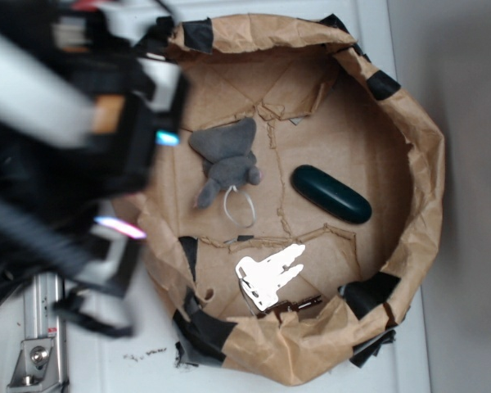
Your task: Grab the gray animal.
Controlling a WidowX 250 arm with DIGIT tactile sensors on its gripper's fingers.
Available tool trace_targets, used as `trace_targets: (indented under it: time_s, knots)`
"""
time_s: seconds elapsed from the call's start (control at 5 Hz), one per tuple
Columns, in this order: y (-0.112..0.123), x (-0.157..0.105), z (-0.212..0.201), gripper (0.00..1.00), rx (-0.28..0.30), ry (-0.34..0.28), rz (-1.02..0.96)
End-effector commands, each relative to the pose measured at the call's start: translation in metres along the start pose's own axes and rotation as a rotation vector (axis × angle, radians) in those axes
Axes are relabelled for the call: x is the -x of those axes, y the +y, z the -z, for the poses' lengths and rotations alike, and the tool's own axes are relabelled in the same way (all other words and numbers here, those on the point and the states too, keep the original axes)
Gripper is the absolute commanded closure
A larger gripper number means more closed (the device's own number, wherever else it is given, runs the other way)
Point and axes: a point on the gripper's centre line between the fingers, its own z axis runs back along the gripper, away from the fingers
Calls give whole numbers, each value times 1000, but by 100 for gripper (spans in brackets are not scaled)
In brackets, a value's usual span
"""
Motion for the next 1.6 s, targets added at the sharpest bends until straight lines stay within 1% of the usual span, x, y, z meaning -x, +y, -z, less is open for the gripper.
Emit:
trace_targets:
  time_s: [0.0, 0.2, 0.4, 0.6, 0.8, 1.0, 1.2, 1.4]
  knots:
    - [50, 1, 73, 0, -31, 172, 110]
    - [59, 43, 80, 0, -81, 271, 167]
    - [65, 67, 103, 0, -149, 297, 247]
    - [55, 62, 136, 0, -143, 274, 315]
    - [49, 43, 153, 100, -197, 181, 292]
    - [49, 32, 138, 100, -229, 178, 201]
    - [31, 8, 96, 100, -270, 239, 48]
    - [14, -22, 54, 100, -304, 91, -75]
